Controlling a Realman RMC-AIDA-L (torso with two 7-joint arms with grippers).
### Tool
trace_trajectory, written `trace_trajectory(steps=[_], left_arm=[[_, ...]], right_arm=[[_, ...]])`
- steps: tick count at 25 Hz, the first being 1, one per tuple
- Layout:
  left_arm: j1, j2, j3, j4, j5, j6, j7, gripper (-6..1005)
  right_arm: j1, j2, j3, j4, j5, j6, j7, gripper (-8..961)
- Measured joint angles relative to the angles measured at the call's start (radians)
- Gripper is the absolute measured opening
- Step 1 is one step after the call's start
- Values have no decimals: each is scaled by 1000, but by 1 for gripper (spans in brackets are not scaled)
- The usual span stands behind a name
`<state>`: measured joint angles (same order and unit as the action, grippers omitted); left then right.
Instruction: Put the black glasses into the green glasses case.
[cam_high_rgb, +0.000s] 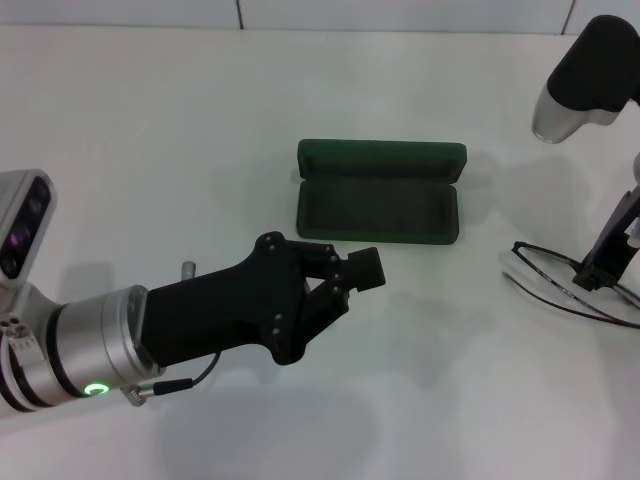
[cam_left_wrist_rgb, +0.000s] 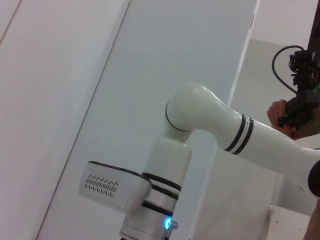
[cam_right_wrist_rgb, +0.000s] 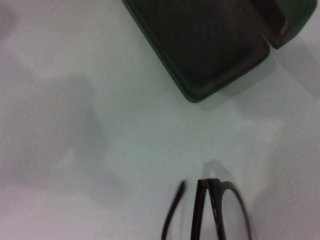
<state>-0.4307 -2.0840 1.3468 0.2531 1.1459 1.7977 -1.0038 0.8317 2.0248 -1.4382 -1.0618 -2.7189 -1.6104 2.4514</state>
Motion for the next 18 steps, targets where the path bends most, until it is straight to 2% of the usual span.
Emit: trace_trajectory(steps=[3, 18], left_arm=[[2, 0, 0, 0, 0, 0, 0, 28], [1, -1, 0, 0, 2, 0, 1, 28]], right_arm=[[0, 0, -1, 0, 0, 1, -1, 191], [1, 0, 3, -21, 1, -26, 12, 117]])
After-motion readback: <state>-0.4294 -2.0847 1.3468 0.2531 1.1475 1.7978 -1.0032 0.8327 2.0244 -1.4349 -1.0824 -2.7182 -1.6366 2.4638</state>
